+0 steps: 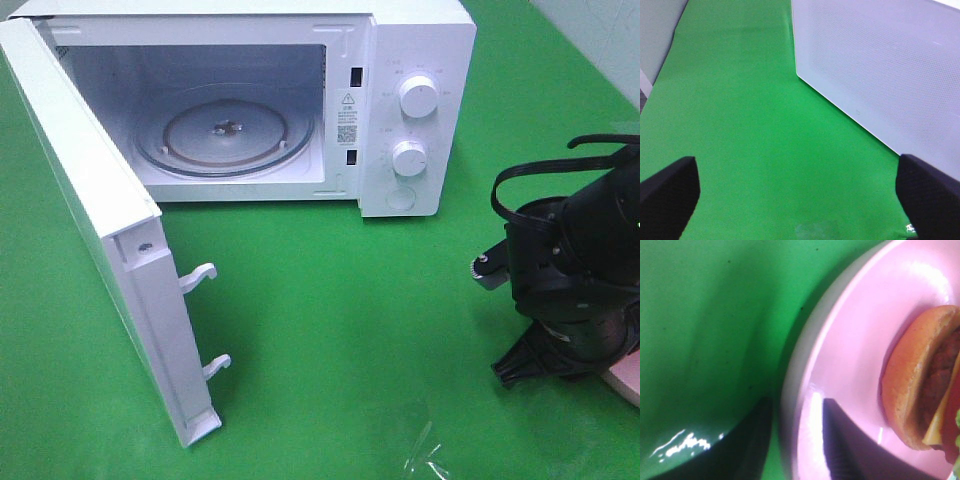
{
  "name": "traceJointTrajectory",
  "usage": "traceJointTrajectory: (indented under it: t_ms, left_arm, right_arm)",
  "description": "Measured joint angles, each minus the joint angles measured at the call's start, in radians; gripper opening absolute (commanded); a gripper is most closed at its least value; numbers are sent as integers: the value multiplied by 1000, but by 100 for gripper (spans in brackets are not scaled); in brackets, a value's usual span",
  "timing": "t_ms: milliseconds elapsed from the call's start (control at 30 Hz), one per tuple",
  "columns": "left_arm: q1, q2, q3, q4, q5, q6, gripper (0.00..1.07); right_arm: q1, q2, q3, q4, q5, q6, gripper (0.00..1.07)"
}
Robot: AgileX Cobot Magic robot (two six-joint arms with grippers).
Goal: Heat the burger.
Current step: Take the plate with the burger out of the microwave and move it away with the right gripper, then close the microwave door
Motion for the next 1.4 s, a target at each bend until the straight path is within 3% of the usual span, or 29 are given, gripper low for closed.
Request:
traceJointTrajectory:
  t_ms: [200, 267, 333, 433, 533, 633, 667, 767, 867, 1267, 1400]
  left_arm:
    - [0, 0, 0, 0, 0, 0, 100]
    - [0, 0, 0, 0, 0, 0, 100]
    - [0, 0, 0, 0, 0, 0, 100]
    - [0, 0, 0, 0, 0, 0, 100]
    - [0, 0, 0, 0, 0, 0, 100]
    - [0, 0, 0, 0, 0, 0, 100]
    - [0, 0, 0, 0, 0, 0, 100]
    - [0, 0, 0, 0, 0, 0, 100]
    - [0, 0, 0, 0, 0, 0, 100]
    - [0, 0, 0, 0, 0, 0, 100]
    - [0, 0, 0, 0, 0, 0, 100]
  right_arm:
    - [0, -84, -36, 133, 20, -138, 57]
    - [0, -147, -50, 194, 20, -209, 57]
    - [0, -299, -69, 341, 21, -389, 57]
    - [0, -393, -69, 419, 23, -500, 58]
    - [0, -562, -69, 542, 43, -666, 71]
    - [0, -594, -69, 562, 54, -696, 76]
    - [0, -668, -69, 606, 82, -759, 83]
    - [0, -790, -69, 671, 145, -866, 86]
    - [0, -814, -69, 682, 164, -888, 85]
    - [-2, -1201, -22, 717, 327, -962, 81]
    - [-70, -1307, 29, 755, 335, -962, 80]
